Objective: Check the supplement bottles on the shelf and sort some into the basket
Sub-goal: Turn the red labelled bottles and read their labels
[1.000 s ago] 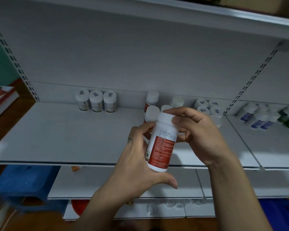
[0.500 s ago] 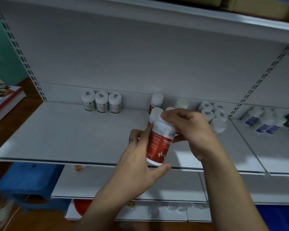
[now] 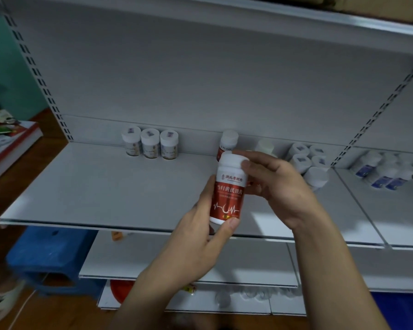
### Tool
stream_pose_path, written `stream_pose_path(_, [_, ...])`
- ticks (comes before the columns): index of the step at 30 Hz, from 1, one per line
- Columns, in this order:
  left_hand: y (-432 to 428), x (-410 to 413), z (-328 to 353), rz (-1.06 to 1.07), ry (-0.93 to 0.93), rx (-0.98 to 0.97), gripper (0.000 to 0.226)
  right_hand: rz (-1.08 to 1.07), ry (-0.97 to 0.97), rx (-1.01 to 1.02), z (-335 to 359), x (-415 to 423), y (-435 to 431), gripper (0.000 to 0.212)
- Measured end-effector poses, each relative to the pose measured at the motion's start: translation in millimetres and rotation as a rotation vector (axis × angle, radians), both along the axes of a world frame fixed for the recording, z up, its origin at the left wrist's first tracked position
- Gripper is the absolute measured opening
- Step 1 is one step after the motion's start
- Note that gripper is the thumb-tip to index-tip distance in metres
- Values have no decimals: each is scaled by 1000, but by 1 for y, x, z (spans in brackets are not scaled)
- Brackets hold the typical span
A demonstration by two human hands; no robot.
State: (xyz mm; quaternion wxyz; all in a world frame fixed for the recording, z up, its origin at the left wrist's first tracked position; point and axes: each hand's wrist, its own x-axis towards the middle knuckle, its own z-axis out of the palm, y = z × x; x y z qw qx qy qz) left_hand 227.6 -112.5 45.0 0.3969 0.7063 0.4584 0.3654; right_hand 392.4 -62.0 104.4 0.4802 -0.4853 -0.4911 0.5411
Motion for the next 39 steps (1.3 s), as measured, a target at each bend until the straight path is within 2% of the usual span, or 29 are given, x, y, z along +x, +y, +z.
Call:
stream_pose_path(10, [2, -4, 3, 4, -29, -91, 87, 10, 75, 17, -8, 7, -1, 24])
stream_pose_path(20, [6, -3, 3, -37, 63, -136, 100, 38, 41, 65, -12, 9, -3, 20])
stream_pose_path(24, [8, -5, 5, -51, 60, -143, 96, 36, 48, 50, -12, 8, -1, 22])
stream_pose_path(28, [5, -3, 11, -88, 6, -169, 81, -14, 104, -25, -13, 6, 1, 18])
stream_pose_path(39, [9, 5, 9, -133, 14, -137, 75, -34, 154, -78, -16, 16, 2, 17])
